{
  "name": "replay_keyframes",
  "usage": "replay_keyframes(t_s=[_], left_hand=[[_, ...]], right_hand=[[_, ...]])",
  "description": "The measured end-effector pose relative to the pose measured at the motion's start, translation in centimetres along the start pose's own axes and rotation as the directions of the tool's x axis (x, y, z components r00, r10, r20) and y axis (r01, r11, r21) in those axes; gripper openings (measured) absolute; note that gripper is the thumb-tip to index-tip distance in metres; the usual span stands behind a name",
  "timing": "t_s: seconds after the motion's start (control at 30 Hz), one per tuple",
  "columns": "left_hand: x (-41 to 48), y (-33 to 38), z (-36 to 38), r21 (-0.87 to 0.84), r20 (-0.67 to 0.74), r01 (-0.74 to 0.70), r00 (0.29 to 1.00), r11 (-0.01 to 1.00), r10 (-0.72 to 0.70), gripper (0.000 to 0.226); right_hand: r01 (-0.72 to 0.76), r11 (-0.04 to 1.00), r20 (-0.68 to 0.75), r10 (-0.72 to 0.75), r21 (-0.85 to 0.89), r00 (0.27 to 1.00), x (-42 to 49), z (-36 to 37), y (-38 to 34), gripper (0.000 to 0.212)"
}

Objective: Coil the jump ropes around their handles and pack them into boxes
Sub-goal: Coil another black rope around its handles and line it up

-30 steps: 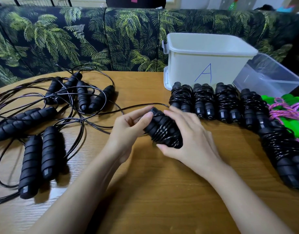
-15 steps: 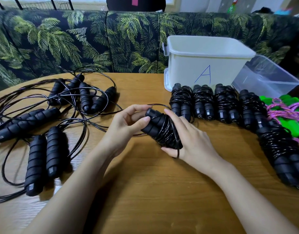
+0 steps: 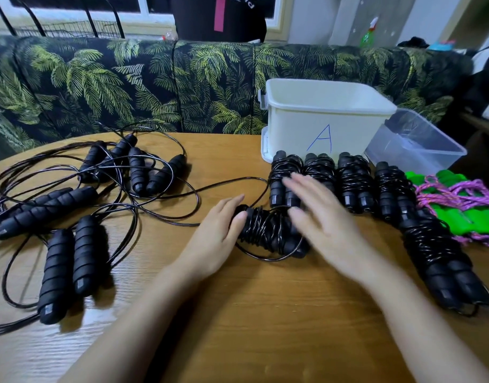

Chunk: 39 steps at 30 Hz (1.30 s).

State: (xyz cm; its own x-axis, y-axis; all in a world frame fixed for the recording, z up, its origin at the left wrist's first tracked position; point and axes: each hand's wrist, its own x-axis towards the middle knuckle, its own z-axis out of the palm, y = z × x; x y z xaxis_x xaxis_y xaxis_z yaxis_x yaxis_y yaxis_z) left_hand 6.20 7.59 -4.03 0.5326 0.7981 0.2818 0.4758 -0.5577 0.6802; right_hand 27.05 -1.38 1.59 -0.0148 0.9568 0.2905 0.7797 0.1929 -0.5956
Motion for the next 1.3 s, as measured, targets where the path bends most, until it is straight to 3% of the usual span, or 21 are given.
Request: replay_keyframes(t_s=[0.1, 0.17, 0.27, 0.37, 0.53, 0.63, 0.7, 0.8, 0.9, 0.97, 1.03, 1.17, 1.23, 1.3], left_hand=[[0.0, -0.6, 0.2, 0.06, 0.064, -0.055, 0.997, 0.997, 0.051, 0.064], [-0.1, -1.0, 0.1, 0.173, 0.123, -0.106, 0.989, 0.979, 0.085, 0.067], [-0.3, -1.2, -0.1, 0.352, 0.196, -0.113, 0.98, 0.929, 0.045, 0.063], [-0.2, -1.3, -0.1, 0.45, 0.184, -0.132, 0.982, 0.883, 0.053, 0.072], [-0.8, -0.9, 0.4, 0.427, 0.076, -0.051, 0.997, 0.903, 0.02, 0.087], [-1.6, -0.3, -0.1, 0.339, -0.067, 0.056, 0.997, 0.939, -0.035, 0.086], [-2.0, 0.1, -0.2, 0.241, -0.113, 0.133, 0.988, 0.961, -0.108, 0.077], [-2.8, 1.2, 0.9, 0.254, -0.102, 0.161, 0.985, 0.954, -0.14, 0.06], [-2.7, 2.8, 2.7, 0.282, -0.016, 0.123, 0.992, 0.951, -0.124, 0.056], [-2.2, 3.5, 3.9, 0.312, 0.012, 0.098, 0.994, 0.945, -0.107, 0.056], [-1.7, 3.9, 4.6, 0.362, 0.044, 0.089, 0.993, 0.928, -0.112, 0.059], [-1.5, 3.8, 5.1, 0.455, 0.107, 0.09, 0.982, 0.886, -0.155, 0.06], [-1.4, 3.6, 5.1, 0.462, 0.1, 0.088, 0.983, 0.882, -0.151, 0.057], [-1.4, 3.6, 5.0, 0.465, 0.1, 0.084, 0.984, 0.881, -0.147, 0.054]], right_hand=[[0.115, 0.91, 0.175, -0.047, -0.398, 0.983, -0.7, 3.3, 0.2, 0.076], [0.146, 0.853, 0.164, -0.072, -0.501, 0.984, -1.0, 4.8, 0.9, 0.081], [0.136, 0.837, 0.151, -0.065, -0.53, 0.986, -0.9, 5.3, 0.9, 0.08], [0.119, 0.85, 0.181, -0.028, -0.513, 0.983, -0.8, 4.9, 0.8, 0.08], [0.092, 0.876, 0.212, 0.011, -0.474, 0.977, -0.8, 4.0, 0.1, 0.082], [-0.05, 0.876, 0.054, 0.087, -0.479, 0.995, -2.4, 2.4, -0.1, 0.075], [-0.195, 0.815, -0.093, 0.172, -0.546, 0.981, -4.3, 0.9, 0.5, 0.07], [-0.41, 0.694, -0.31, 0.274, -0.591, 0.91, -6.9, -1.0, 1.9, 0.068], [-0.495, 0.65, -0.456, 0.246, -0.577, 0.855, -8.1, -1.5, 3.7, 0.069], [-0.528, 0.593, -0.482, 0.252, -0.608, 0.839, -8.3, -1.6, 4.7, 0.062], [-0.5, 0.564, -0.44, 0.253, -0.657, 0.862, -8.3, -1.8, 5.2, 0.069], [-0.352, 0.622, -0.293, 0.2, -0.699, 0.935, -8.6, -2.1, 6.2, 0.062], [-0.435, 0.617, -0.357, 0.253, -0.656, 0.899, -8.2, -1.5, 6.3, 0.055], [-0.524, 0.588, -0.401, 0.338, -0.616, 0.851, -7.4, -0.8, 6.1, 0.061]])
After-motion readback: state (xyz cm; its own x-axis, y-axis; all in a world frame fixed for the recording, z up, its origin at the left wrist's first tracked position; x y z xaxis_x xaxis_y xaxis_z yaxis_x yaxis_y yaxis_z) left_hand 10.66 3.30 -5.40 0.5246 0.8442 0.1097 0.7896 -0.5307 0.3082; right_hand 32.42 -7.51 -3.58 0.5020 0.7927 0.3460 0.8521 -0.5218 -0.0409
